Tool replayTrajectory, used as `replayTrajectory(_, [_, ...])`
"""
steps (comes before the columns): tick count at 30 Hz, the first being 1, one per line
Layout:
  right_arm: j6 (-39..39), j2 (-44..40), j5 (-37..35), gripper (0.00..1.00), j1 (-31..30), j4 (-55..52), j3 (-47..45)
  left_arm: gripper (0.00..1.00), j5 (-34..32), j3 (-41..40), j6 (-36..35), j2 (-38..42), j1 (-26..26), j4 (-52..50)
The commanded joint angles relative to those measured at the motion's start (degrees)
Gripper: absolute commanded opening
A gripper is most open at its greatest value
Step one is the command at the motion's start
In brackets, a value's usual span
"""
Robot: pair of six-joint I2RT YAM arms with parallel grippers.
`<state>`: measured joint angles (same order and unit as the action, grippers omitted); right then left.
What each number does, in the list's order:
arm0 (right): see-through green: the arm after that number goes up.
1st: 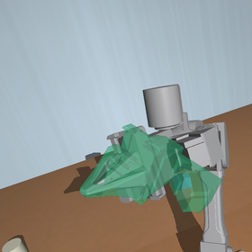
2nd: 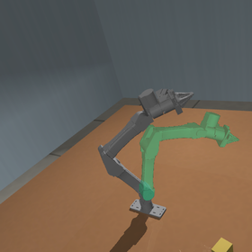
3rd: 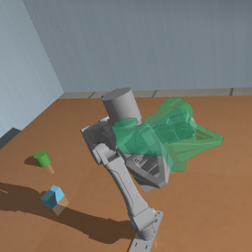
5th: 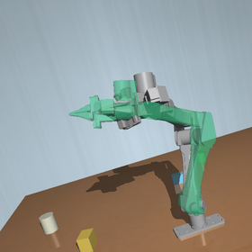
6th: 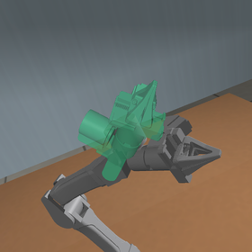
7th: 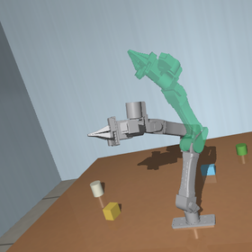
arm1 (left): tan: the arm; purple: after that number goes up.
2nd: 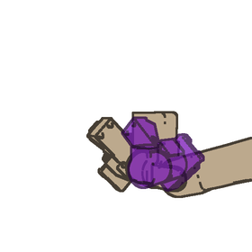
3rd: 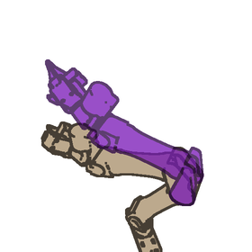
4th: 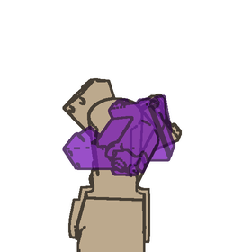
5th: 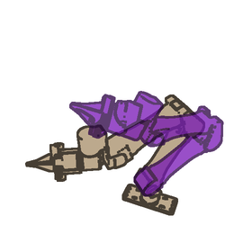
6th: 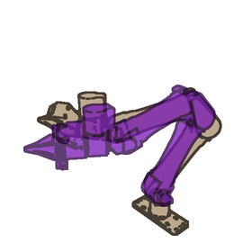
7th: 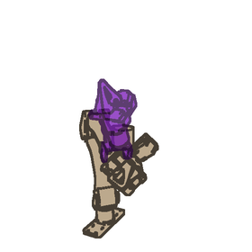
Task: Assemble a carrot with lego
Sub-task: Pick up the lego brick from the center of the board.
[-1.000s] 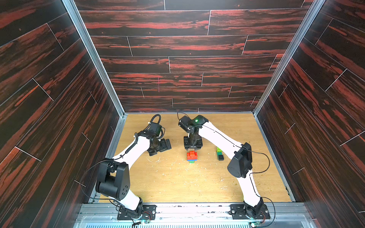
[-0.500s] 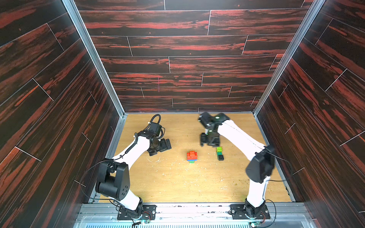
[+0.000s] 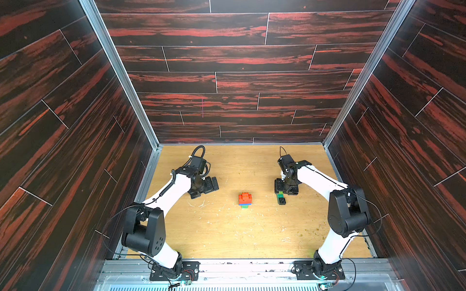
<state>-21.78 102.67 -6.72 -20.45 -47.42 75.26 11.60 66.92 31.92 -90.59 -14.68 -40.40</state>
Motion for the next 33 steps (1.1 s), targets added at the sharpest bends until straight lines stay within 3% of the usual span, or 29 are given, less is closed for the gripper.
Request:
replayTrajectory(1, [2.83,-0.03,1.01,0.65,0.06,5.56,-1.44,1.00,-0.11,-0.31,0.25,1.38,0.26,0.06])
replayTrajectory(12, [3.88,-0.09,1.60,0.55,0.06,6.22,-5.24,1.00,-0.17,-0.19,0.33,1.18,0.26,0.08])
replayTrajectory(33, [5.70,5.13,0.79,0.47,0.32,4.48,-3.90,1.00,-0.43,-0.27,0.25,1.20,0.26,-0.30])
